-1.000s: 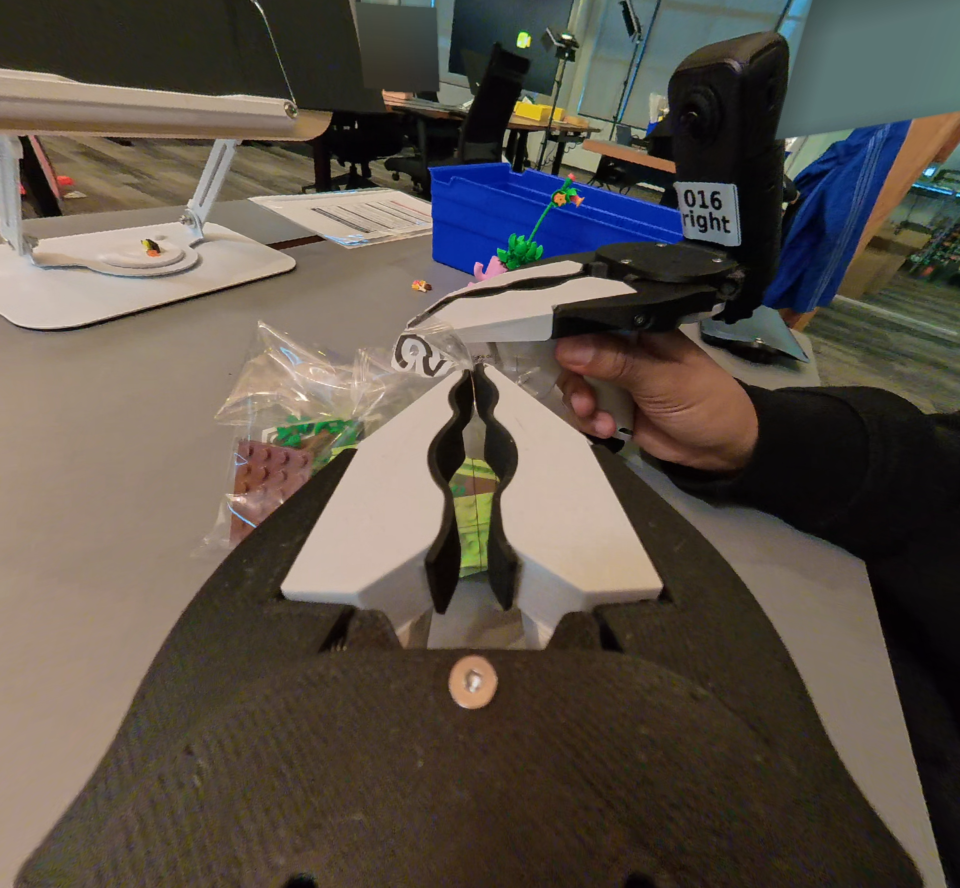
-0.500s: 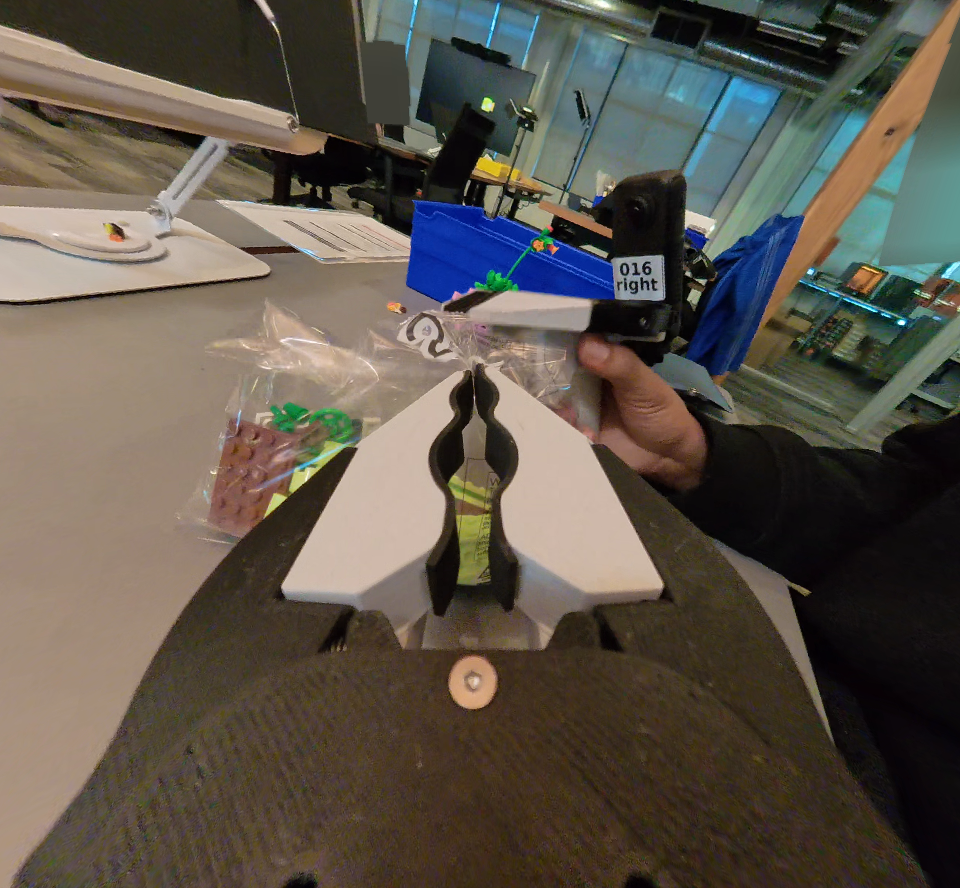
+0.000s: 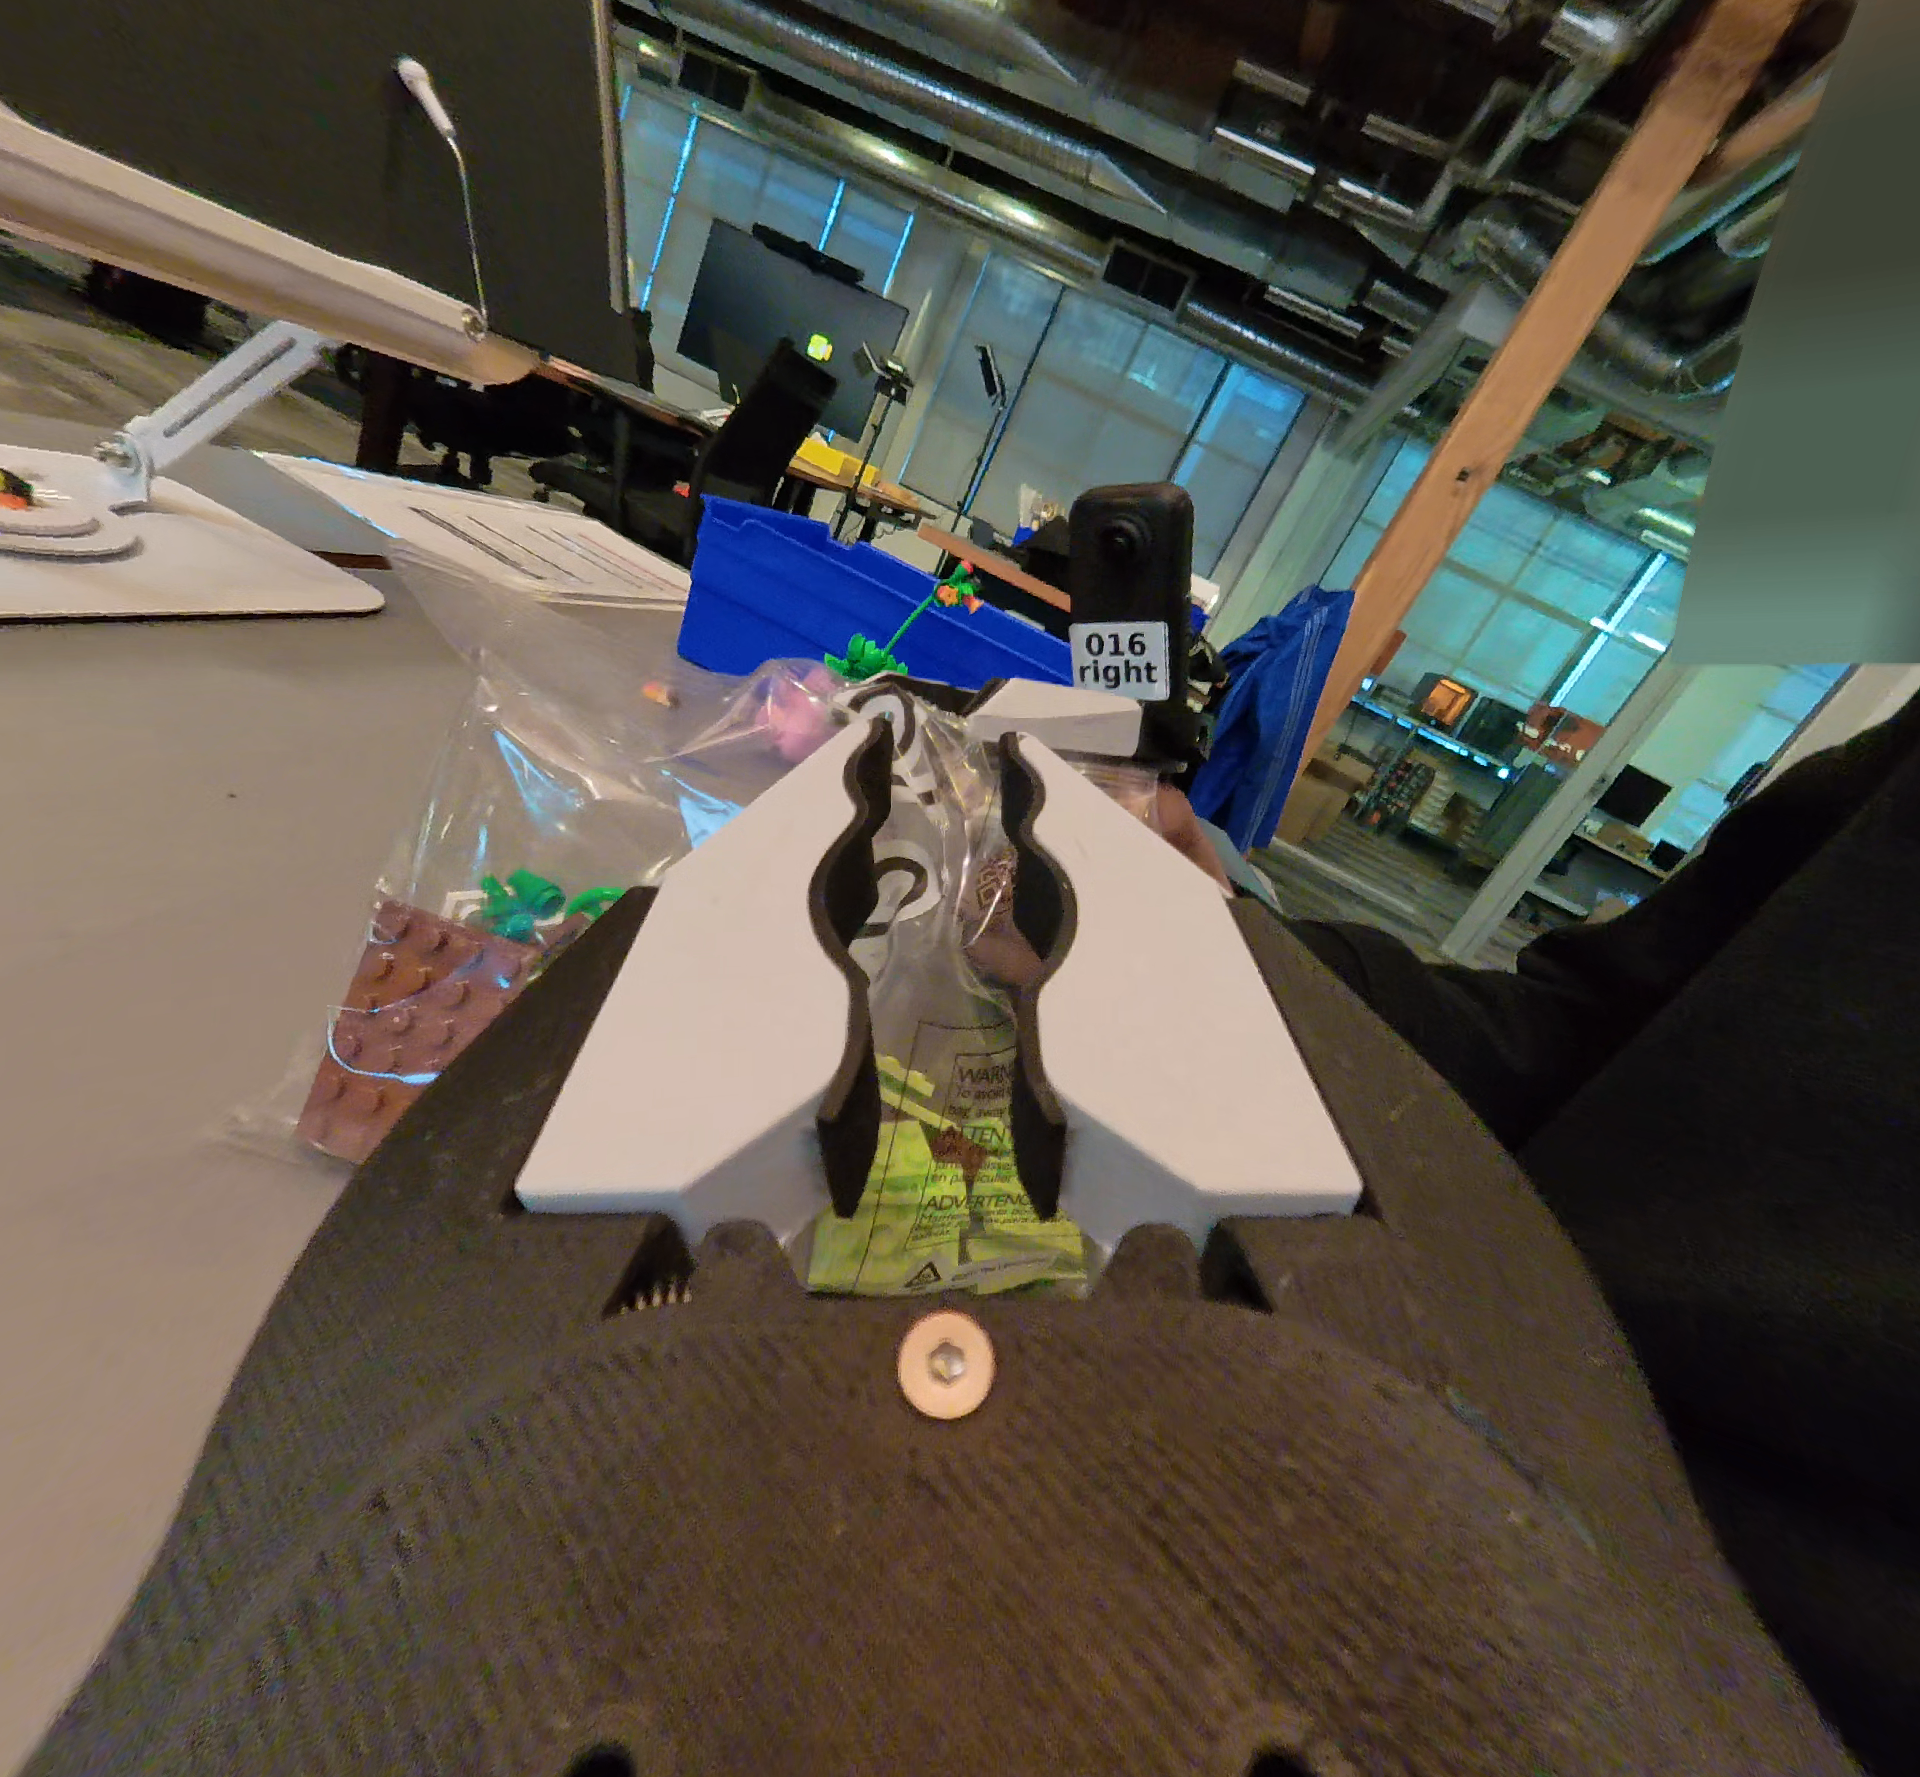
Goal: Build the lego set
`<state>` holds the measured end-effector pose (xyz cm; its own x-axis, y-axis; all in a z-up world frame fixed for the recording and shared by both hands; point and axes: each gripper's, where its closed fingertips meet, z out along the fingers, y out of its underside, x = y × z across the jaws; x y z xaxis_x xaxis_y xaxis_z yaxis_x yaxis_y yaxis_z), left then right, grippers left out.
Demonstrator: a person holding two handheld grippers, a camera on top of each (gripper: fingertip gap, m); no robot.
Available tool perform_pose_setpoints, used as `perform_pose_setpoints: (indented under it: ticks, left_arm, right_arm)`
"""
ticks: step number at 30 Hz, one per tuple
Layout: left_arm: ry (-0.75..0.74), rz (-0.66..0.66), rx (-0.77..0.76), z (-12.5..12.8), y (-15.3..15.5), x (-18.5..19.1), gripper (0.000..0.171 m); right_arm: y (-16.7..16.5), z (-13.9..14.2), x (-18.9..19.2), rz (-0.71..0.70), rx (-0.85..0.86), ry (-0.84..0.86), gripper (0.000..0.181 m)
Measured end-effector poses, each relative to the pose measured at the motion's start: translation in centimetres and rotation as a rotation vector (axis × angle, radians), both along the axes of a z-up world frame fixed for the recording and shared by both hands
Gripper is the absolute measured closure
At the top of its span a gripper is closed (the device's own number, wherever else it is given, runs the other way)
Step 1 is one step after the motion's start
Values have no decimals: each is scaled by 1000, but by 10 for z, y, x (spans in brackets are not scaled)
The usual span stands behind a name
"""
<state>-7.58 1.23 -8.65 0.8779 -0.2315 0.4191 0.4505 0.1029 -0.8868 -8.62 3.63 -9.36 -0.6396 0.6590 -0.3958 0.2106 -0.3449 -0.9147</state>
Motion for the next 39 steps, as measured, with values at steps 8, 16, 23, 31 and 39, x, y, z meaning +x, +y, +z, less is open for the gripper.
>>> perform_pose_setpoints:
  ticks: [8, 16, 23, 31, 39]
  left_arm:
    - [60, -2, -25, -1, 4, 8, 156]
    - [-88, -162, 59, 8, -4, 14, 171]
    - [-118, -232, 106, 12, -8, 20, 167]
    - [-151, -252, 123, 14, -7, 21, 157]
    - [-153, -247, 119, 16, -9, 19, 171]
  right_arm:
    - [-15, 9, 12, 85, -6, 55, 159]
    - [-10, 20, 17, 98, -60, 93, 158]
    - [-25, 16, 23, 173, -28, 83, 158]
    - [-28, 13, 26, 184, 47, 96, 181]
    - [-27, 14, 25, 105, 133, 150, 181]
